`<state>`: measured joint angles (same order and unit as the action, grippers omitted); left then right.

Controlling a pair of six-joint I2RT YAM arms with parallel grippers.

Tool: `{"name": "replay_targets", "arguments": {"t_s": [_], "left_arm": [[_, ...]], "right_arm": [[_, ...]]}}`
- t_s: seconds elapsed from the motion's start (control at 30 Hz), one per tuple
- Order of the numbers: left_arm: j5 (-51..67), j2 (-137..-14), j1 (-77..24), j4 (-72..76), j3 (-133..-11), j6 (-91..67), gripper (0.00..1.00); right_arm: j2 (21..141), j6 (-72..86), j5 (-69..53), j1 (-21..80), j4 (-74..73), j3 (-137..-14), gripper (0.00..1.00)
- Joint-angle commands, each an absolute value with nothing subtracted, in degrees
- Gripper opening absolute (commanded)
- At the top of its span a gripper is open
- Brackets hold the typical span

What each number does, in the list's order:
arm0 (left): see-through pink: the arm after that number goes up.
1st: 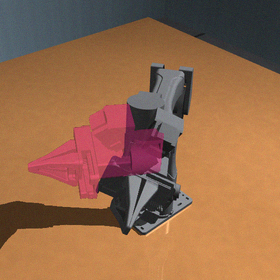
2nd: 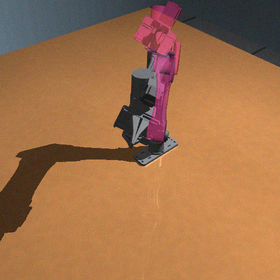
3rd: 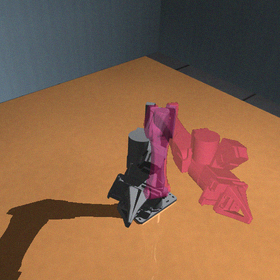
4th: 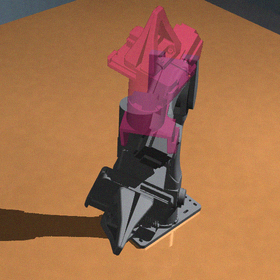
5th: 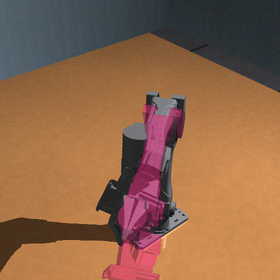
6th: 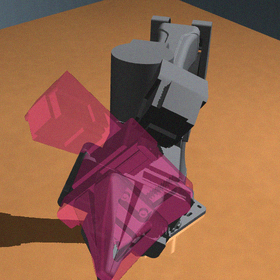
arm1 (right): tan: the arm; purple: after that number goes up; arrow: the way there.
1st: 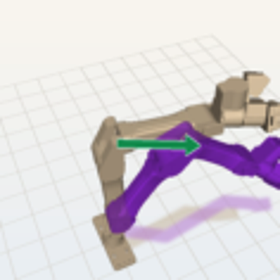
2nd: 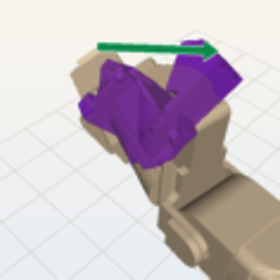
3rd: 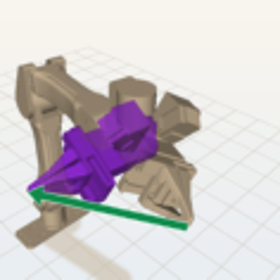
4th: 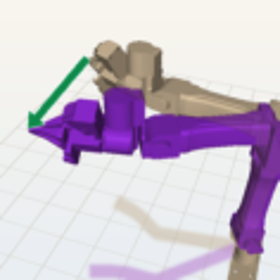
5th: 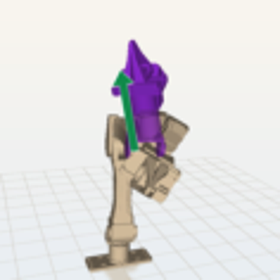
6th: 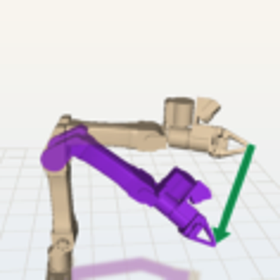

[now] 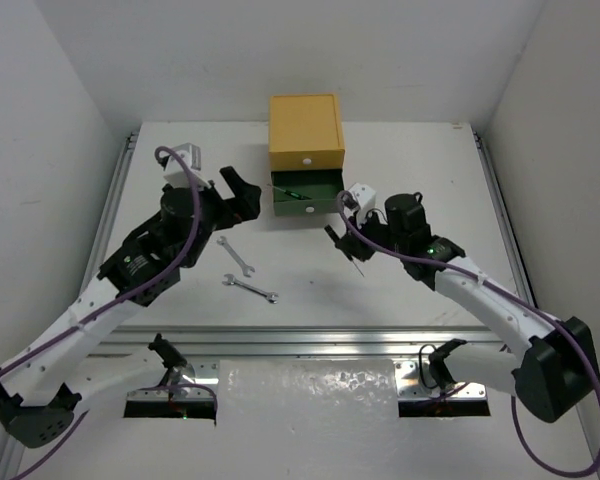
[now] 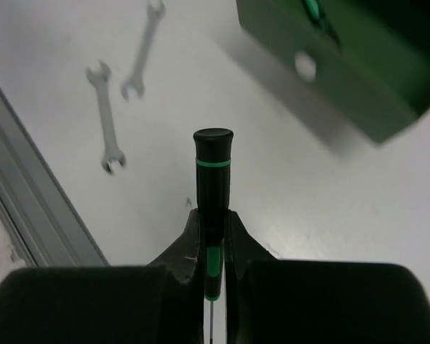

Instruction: Sort the tools into containers

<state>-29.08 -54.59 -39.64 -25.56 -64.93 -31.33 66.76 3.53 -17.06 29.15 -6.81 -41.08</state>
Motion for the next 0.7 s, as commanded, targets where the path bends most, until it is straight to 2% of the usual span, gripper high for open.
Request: {"name": "replay_targets", "arguments": {"t_s": [0.0, 0.23, 0.47, 0.67], "left_arm": [[-26.99, -49.76, -39.29, -30.66, -63.73, -27.87, 0.96], [-25.57, -42.46, -39.38, -39.01, -59.33, -22.77, 0.96], [-28.23, -32.97, -39.37, -33.85, -45.98, -24.7, 0.98], [-27.25, -35.06, -39.37, -34.01, -46.49, -24.08, 0.97]], "right_arm": [[68.62, -4.89, -28.19, 29.62, -1.06, -47.53, 0.0], [83.04, -19.84, -38.75, 29.44, 1.14, -65.72, 0.0], [96.14, -27.94, -44.03, 29.27, 6.14, -79.17, 0.0], [107.39, -29.62, -43.08, 29.27, 10.28, -86.47, 0.0]]}}
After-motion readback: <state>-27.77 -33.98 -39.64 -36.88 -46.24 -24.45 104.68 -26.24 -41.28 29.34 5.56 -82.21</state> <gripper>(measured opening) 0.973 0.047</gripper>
